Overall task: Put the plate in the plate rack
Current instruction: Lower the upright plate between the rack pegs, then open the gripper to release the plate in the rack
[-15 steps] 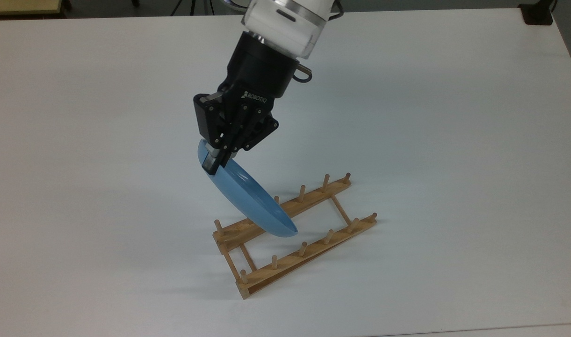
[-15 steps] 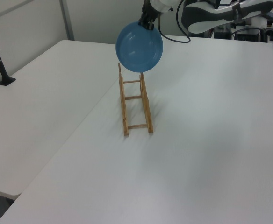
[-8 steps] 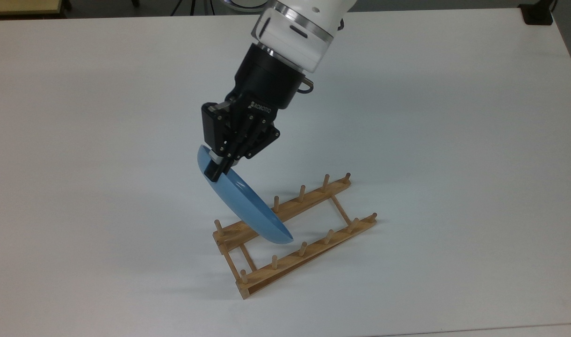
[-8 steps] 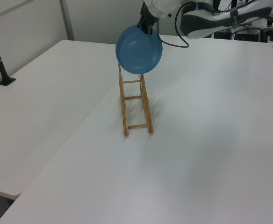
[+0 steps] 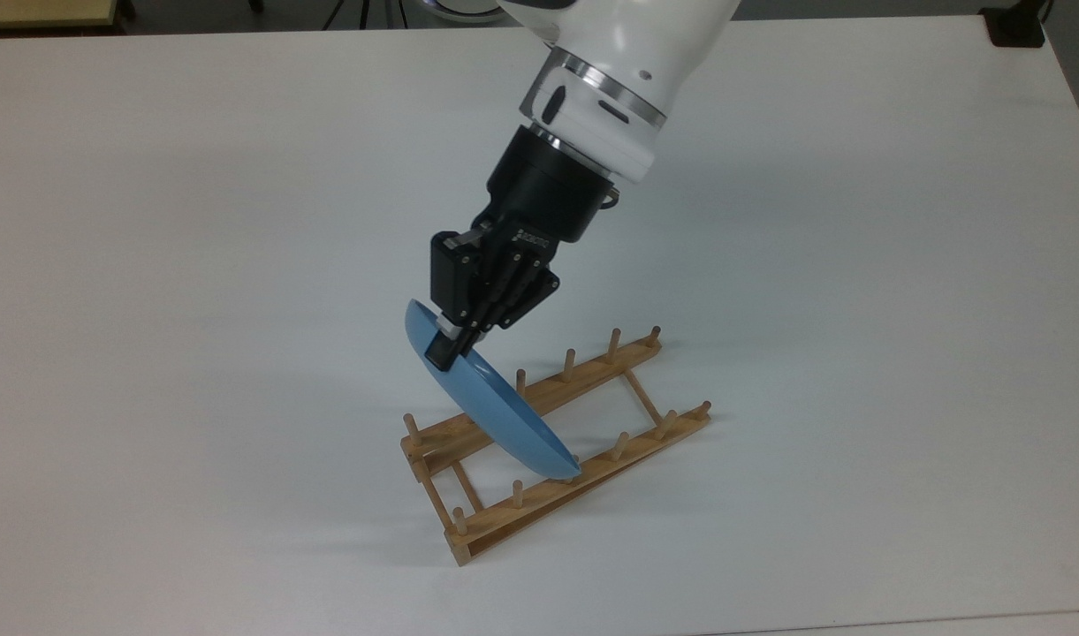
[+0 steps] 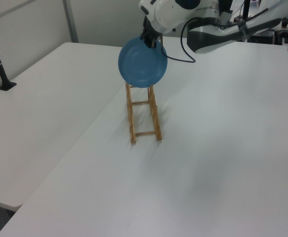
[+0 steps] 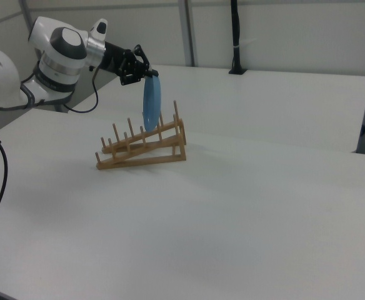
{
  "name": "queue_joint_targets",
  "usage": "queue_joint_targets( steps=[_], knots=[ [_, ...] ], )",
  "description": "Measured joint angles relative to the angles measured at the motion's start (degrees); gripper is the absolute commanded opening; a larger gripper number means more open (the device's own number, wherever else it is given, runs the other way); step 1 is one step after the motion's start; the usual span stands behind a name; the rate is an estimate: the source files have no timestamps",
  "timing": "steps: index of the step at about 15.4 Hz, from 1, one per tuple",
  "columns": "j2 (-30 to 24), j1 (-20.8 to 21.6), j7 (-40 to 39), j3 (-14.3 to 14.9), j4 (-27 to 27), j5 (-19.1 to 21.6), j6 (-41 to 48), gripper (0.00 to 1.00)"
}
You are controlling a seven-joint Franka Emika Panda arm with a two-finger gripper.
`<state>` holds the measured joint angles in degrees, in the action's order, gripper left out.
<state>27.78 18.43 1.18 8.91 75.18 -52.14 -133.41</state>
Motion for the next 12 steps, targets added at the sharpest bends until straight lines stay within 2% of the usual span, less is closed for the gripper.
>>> queue_joint_targets(
  steps=[1, 2, 3, 5, 6, 12],
  knots=[
    [0.12, 0.15, 0.15, -0.05, 0.0, -0.05, 0.0, 0.11],
    [0.23, 0.28, 0.23, -0.05, 0.0, -0.05, 0.0, 0.27],
    [0.39, 0.35, 0.25, -0.05, 0.0, -0.05, 0.0, 0.37],
    [0.67, 0.4, 0.27, -0.12, 0.0, -0.05, 0.0, 0.73],
    [0.75, 0.42, 0.36, -0.21, 0.0, -0.05, 0.0, 1.0],
    [0.77, 0.48, 8.58, -2.16, 0.0, -0.42, 0.0, 1.0]
  ],
)
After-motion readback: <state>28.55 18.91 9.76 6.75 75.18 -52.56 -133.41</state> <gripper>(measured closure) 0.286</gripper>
